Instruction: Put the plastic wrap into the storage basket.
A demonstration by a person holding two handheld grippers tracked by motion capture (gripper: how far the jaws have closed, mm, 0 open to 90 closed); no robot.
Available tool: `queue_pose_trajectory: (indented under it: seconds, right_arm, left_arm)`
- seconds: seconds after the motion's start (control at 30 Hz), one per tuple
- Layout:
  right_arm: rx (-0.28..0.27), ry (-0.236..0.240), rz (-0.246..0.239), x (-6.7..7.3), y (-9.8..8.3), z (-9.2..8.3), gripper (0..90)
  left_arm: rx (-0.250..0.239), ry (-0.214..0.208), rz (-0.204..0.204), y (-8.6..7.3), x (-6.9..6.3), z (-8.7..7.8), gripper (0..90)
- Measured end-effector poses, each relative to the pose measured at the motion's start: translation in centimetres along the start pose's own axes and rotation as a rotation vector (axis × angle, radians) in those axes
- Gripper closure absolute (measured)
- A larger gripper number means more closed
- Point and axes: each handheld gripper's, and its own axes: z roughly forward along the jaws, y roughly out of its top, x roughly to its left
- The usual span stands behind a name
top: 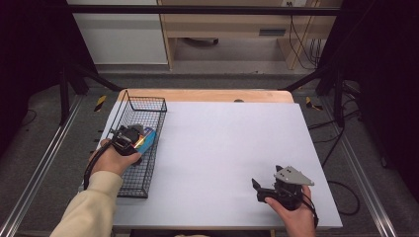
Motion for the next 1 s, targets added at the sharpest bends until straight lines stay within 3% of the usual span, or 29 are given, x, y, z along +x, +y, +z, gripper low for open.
queue_pose_trajectory:
  seconds: [0.27, 0.37, 0.67, 0.83, 1.0]
  right_arm:
    - [0.001, 0.003, 0.000, 0.0, 0.0, 0.0, 8.5]
    - [0.002, 0.001, 0.000, 0.0, 0.0, 0.0, 8.5]
    - [0.000, -0.002, -0.005, 0.0, 0.0, 0.1, 8.5]
    - [0.000, -0.004, -0.006, 0.0, 0.0, 0.1, 8.5]
    - [0.004, -0.003, -0.005, 0.0, 0.0, 0.1, 8.5]
  left_arm:
    - [-0.017, 0.005, 0.015, -0.1, -0.1, -0.2, 29.3]
    - [-0.072, 0.023, 0.019, -0.3, 0.1, -0.8, 24.7]
    - [-0.151, 0.032, 0.002, -1.1, 0.5, -2.3, 15.7]
    - [-0.232, 0.044, -0.032, -1.8, 0.8, -4.2, 13.4]
    - [-0.329, 0.040, -0.035, -2.1, 0.5, -5.9, 11.3]
